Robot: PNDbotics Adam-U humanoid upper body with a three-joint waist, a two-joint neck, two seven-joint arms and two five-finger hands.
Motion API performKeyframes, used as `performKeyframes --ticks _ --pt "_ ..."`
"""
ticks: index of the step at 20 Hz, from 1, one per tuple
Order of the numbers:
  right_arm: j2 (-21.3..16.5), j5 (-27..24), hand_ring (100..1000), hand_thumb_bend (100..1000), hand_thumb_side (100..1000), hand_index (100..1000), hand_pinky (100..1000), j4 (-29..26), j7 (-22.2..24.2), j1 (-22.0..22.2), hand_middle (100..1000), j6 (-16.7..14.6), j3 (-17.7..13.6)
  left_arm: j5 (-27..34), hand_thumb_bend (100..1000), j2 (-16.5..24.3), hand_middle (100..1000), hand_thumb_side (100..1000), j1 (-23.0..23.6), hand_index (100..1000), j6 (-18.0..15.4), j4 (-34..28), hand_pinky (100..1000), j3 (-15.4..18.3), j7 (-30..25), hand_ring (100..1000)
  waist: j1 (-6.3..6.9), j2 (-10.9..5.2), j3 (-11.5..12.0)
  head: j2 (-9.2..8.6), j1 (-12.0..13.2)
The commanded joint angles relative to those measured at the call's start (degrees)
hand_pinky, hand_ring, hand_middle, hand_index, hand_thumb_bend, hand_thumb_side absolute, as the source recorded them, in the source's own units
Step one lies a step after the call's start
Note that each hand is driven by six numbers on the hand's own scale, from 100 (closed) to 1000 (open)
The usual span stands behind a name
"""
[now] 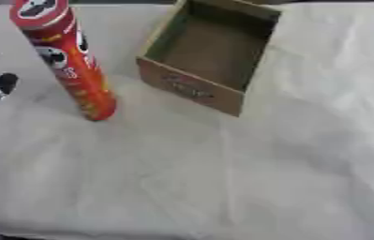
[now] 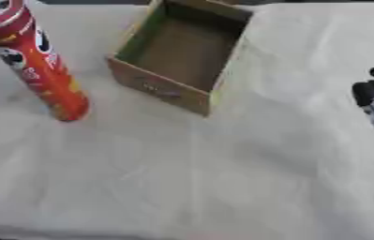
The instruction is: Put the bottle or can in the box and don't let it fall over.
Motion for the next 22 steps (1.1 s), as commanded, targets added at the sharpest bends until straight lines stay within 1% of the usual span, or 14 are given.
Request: performKeyframes --ticks 1,2,3,5,9,10,12,15,22 --pt "-1.47 0.31 748 497 152 795 764 -1.08 0.09 -0.4 871 -0.17 -0.32 0.1 531 2.25 748 247 -0.72 872 0.28 -1.04 1000 0.17 0.03 1000 -0.06 -0.6 -0.12 -1.09 -0.85" --pt "-1.48 0.31 748 496 153 794 763 -1.08 0.13 -0.44 871 -0.19 -0.3 0.22 543 2.27 748 278 -0.79 873 0.32 -1.04 1000 0.14 0.09 1000 -0.08 -0.58 -0.17 -1.19 -1.07" --pt "-1.49 0.3 747 494 153 794 763 -1.08 0.16 -0.46 870 -0.2 -0.28 0.36 555 2.29 750 334 -0.84 878 0.4 -1.0 1000 0.14 0.23 1000 -0.09 -0.58 -0.21 -1.25 -1.19" --pt "-1.5 0.29 746 495 153 794 763 -1.08 0.21 -0.48 869 -0.19 -0.25 0.55 555 2.36 752 339 -0.94 880 0.87 -0.82 1000 0.13 0.75 1000 -0.1 -0.57 -0.29 -1.35 -1.28" --pt "-1.47 0.25 745 488 155 794 763 -1.08 0.33 -0.52 868 -0.17 -0.16 0.02 560 2.62 758 326 -1.18 884 1.33 -0.86 1000 -0.19 0.38 1000 -0.13 -0.53 -0.46 -1.46 -1.5" --pt "-1.47 0.24 745 487 155 794 763 -1.08 0.36 -0.55 868 -0.16 -0.15 -0.16 556 2.68 759 309 -1.25 884 1.3 -0.89 1000 -0.31 0.0 1000 -0.13 -0.51 -0.51 -1.48 -1.54" --pt "-1.48 0.23 744 485 156 794 763 -1.08 0.4 -0.6 867 -0.13 -0.1 -0.47 523 2.81 760 233 -1.45 876 1.16 -0.83 1000 -0.58 -0.9 1000 -0.14 -0.49 -0.61 -1.52 -1.56" --pt "-1.48 0.18 744 483 156 794 763 -1.08 0.44 -0.6 867 -0.03 -0.05 -0.18 530 3.02 758 250 -2.15 874 1.08 -0.18 1000 -1.08 -1.89 1000 -0.12 -0.55 -0.66 -1.37 -1.51" --pt "-1.52 -0.06 743 480 157 793 764 -1.08 0.67 -0.64 865 0.07 0.09 0.19 559 4.01 743 255 -5.83 854 1.18 2.56 1000 -3.06 -2.87 1000 -0.23 -0.89 -0.89 -1.4 -1.45"
